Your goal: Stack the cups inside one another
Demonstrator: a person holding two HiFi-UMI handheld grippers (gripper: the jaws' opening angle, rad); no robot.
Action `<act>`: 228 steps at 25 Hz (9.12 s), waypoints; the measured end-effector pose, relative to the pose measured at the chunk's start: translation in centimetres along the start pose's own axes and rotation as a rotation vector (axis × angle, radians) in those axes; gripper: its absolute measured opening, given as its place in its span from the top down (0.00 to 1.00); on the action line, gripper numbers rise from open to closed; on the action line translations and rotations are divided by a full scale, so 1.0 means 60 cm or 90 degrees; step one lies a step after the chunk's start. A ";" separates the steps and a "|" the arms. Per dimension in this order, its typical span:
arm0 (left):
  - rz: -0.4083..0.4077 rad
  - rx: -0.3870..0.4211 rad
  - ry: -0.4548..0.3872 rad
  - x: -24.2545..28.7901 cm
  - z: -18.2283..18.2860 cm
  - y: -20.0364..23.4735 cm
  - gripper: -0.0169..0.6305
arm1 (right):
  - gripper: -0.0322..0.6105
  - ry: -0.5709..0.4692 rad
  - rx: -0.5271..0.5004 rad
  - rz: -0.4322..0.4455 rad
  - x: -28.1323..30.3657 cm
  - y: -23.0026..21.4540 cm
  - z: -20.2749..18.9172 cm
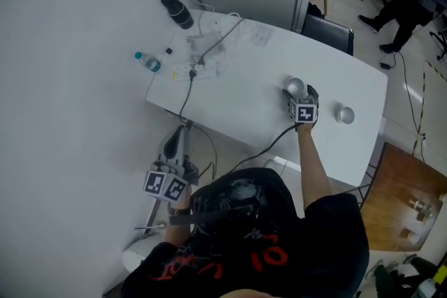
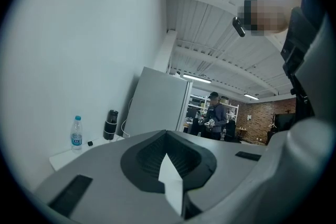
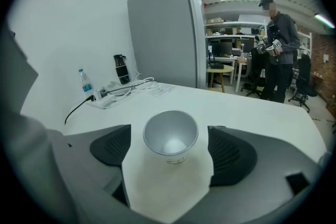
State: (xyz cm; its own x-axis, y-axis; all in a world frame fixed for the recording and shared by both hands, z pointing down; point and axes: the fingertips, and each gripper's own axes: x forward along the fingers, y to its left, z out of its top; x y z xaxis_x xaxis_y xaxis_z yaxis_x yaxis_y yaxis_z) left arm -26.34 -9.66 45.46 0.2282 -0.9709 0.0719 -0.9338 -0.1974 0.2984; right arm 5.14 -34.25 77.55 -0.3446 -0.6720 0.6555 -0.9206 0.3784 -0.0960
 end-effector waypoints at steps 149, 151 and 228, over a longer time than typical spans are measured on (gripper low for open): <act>-0.257 -0.035 0.061 0.101 -0.067 -0.208 0.97 | 0.34 -0.044 0.187 -0.116 -0.275 -0.310 -0.118; -0.259 -0.036 0.062 0.102 -0.067 -0.207 0.97 | 0.34 -0.044 0.193 -0.111 -0.275 -0.307 -0.121; -0.342 -0.007 0.071 0.109 -0.047 -0.204 0.97 | 0.95 -0.402 -0.005 0.085 -0.607 0.160 0.175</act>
State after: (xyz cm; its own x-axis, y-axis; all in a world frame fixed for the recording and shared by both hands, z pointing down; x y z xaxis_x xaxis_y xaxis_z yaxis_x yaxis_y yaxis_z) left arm -12.65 -13.20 44.94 0.7004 -0.7137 0.0076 -0.6753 -0.6592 0.3308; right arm 6.92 -12.85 44.90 -0.4993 -0.8635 0.0713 -0.8622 0.4870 -0.1394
